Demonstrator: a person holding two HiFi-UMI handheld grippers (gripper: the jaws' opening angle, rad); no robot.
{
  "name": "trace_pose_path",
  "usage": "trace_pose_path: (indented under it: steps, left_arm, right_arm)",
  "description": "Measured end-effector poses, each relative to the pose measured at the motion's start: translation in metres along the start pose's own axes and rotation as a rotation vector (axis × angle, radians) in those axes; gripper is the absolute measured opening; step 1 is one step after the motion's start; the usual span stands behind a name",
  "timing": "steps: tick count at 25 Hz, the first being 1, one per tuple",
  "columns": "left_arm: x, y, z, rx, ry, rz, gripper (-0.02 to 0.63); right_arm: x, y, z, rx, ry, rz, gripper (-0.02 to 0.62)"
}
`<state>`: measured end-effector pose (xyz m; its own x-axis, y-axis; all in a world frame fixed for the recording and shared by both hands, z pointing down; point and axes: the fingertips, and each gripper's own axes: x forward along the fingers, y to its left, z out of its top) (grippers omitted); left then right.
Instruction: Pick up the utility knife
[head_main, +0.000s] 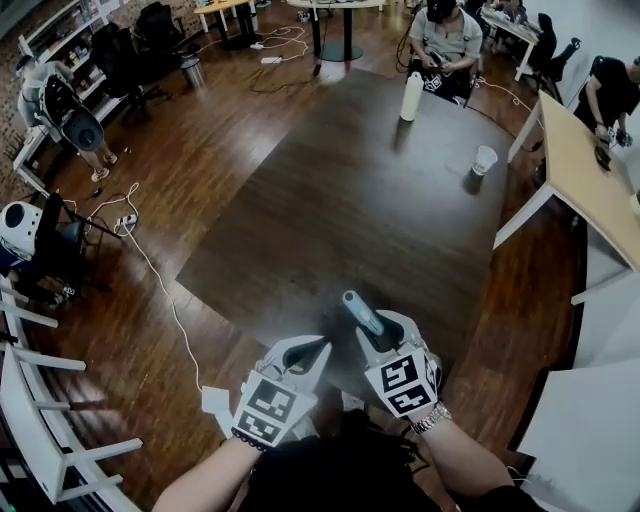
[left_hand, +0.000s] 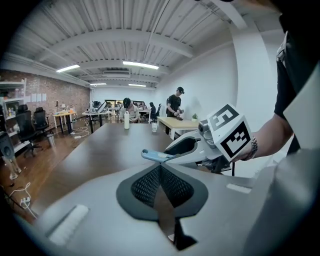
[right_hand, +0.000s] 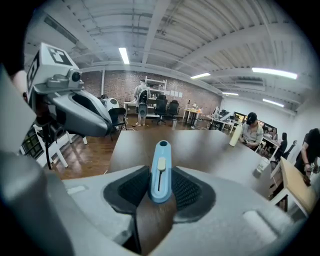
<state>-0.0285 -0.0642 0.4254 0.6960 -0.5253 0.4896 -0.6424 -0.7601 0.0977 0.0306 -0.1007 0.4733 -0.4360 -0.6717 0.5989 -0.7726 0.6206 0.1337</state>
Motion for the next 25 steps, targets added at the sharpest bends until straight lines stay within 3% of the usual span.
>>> trace_pose_path:
  steps: [10,25]
  left_arm:
    - [-0.049,0.006,0.017,0.039,-0.108,0.023,0.017]
    - [-0.077,0.004,0.019,0.064,-0.152,0.051,0.017]
  right_arm:
    - [-0.041,0.024,0.047,0.004,-0.089,-0.066,0.132]
    - [-0.061,0.048,0.064,-0.04,-0.143,-0.083,0.132]
